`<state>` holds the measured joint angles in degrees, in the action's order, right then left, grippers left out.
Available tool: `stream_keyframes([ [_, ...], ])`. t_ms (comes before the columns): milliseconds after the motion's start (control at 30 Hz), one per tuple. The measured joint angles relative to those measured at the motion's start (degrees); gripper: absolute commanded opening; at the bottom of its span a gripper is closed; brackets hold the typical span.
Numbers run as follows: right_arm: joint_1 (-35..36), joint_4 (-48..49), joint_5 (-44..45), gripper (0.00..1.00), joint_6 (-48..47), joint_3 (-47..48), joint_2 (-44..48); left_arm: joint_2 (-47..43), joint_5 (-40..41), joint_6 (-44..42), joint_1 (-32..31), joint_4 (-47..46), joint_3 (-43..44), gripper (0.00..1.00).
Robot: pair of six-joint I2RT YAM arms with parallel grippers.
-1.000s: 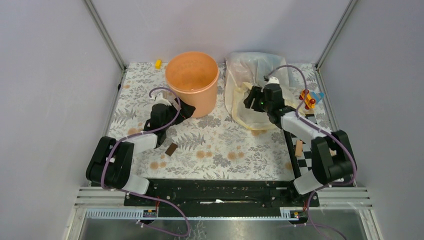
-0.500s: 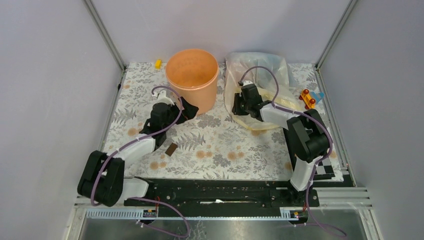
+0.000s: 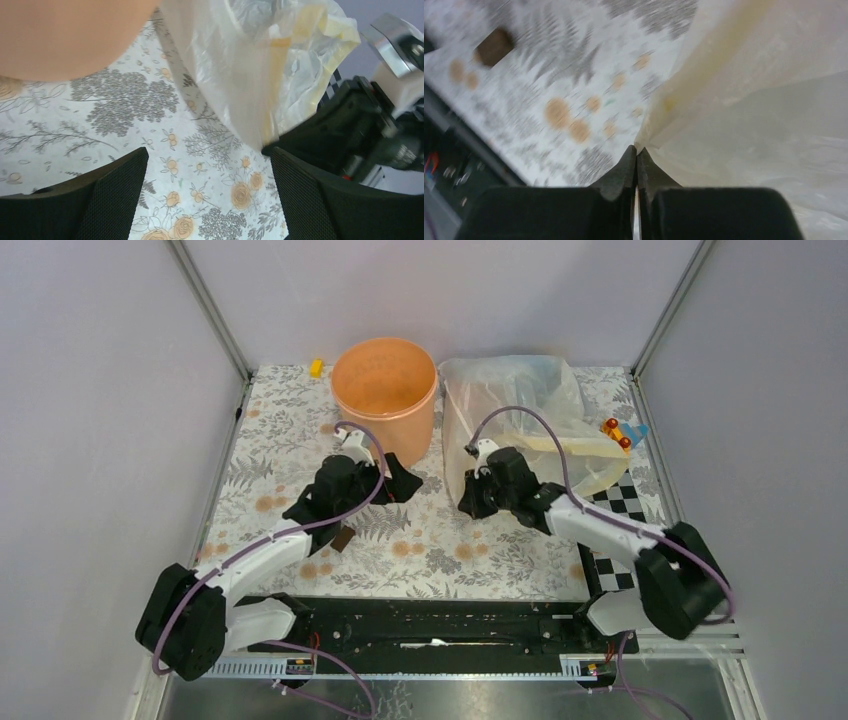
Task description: Put the trash bags into the trash bin
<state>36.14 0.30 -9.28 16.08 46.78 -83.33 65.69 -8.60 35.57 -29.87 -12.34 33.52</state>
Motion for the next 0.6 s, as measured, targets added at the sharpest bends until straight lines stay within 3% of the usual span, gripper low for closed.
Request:
stream_keyframes([
  [33, 1.2, -0.5, -1.6, 0.39, -0.3, -1.6, 3.1, 0.0, 0.0, -0.6, -0.9, 0.4, 0.4, 0.91],
  [67, 2.2, -1.1, -3.1, 0.51, -0.6, -2.9, 5.7, 0.2, 0.0, -1.3, -2.1, 0.8, 1.0, 0.9],
  [200, 3.9, -3.7, -4.7, 0.81, 0.3, -8.9, 17.4, 2.7, 0.6, -4.3, -6.6, 1.7, 5.7, 0.87],
  [300, 3.8, -7.9, 1.6, 0.87, 2.7, -10.9, 27.5, 5.9, 1.9, -7.0, -10.4, 2.2, 10.5, 0.84],
  [400, 3.8, -12.6, 13.8, 0.88, 6.0, -9.7, 36.4, 9.4, 3.5, -9.4, -13.0, 2.5, 14.9, 0.83],
  [600, 3.5, -20.8, 34.0, 0.94, 11.4, -4.2, 38.5, 17.0, 8.3, -16.2, -17.5, 2.3, 22.1, 0.85],
])
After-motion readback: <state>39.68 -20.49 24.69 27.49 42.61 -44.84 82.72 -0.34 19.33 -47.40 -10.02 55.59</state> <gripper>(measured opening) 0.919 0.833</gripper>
